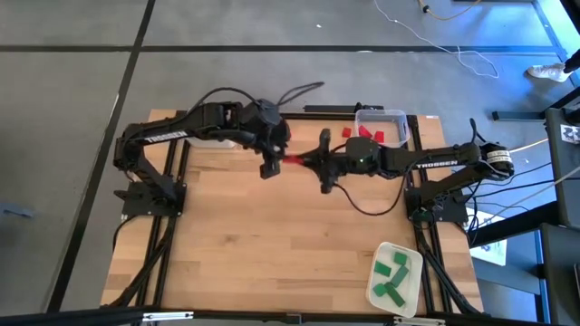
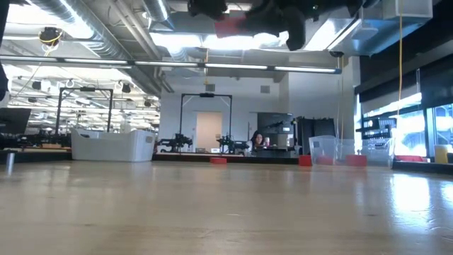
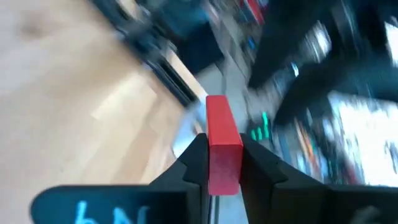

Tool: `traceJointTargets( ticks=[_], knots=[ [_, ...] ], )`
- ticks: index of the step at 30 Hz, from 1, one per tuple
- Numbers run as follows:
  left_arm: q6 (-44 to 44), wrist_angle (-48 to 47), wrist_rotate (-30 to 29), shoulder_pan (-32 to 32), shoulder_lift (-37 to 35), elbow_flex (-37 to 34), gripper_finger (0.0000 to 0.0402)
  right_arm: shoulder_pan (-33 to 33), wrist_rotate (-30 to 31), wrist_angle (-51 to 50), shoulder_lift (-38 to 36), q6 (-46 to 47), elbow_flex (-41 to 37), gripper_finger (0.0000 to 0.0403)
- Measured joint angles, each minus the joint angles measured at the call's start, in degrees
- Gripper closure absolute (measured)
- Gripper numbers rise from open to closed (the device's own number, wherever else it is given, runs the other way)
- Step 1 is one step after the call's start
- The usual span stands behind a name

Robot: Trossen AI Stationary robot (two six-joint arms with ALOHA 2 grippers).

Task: Sort & place blocks by color
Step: Put the red block into the transparent bin

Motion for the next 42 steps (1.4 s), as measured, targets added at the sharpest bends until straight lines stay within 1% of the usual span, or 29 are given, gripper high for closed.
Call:
traceJointTargets(
  ticks=[4, 7, 9, 10, 12, 14, 18, 21, 24, 28, 33, 36, 42],
  knots=[
    [1.64, -1.24, -6.1, 1.41, -1.13, 0.03, 0.0247, -0.93, 13.31, -1.81, 0.0, 11.2, 0.98, 0.0346],
    [2.81, -2.99, -8.87, 2.55, -1.8, 0.03, 0.0247, -2.52, 23.75, -6.65, 0.0, 18.19, 2.53, 0.0346],
    [4.15, -5.04, -10.34, 3.32, -1.84, 0.08, 0.0247, -3.81, 30.31, -12.83, 0.0, 24.88, 4.4, 0.0346],
    [4.81, -6.4, -11.05, 3.76, -1.84, 0.0, 0.0246, -4.57, 32.65, -16.62, 0.0, 29.05, 5.78, 0.0346],
    [6.27, -7.92, -12.73, 4.59, -1.9, -0.02, 0.0246, -6.41, 34.81, -26.46, 0.0, 39.03, 9.34, 0.0346],
    [7.73, -9.49, -14.05, 5.53, -1.98, -0.02, 0.0246, -8.88, 33.43, -36.96, 0.0, 50.1, 13.16, 0.0346],
    [10.46, -10.41, -13.63, 7.48, -1.95, -0.02, 0.0246, -15.35, 27.9, -55.41, 0.0, 70.14, 18.98, 0.0346],
    [12.92, -10.87, -13.28, 9.02, -1.95, -0.02, 0.0246, -20.37, 24.27, -65.8, -0.03, 80.28, 21.13, 0.0346],
    [15.44, -10.88, -13.31, 10.65, -1.95, -0.02, 0.0246, -25.42, 21.07, -72.53, -0.04, 86.81, 21.25, 0.0346],
    [16.98, -10.83, -13.08, 12.84, -1.95, -0.02, 0.0246, -31.84, 17.04, -74.68, -0.02, 89.46, 18.59, 0.0346],
    [17.02, -10.81, -10.49, 15.6, -1.95, -0.02, 0.0246, -39.44, 14.4, -72.26, 0.59, 89.01, 13.34, 0.0346],
    [17.0, -10.62, -8.91, 16.72, -1.93, -0.02, 0.0246, -42.87, 14.36, -68.54, 1.83, 85.47, 9.52, 0.0346],
    [16.53, -8.76, -8.74, 17.89, -1.94, -0.02, 0.0246, -47.01, 12.96, -58.35, 5.13, 79.23, 4.3, 0.0346]
  ],
)
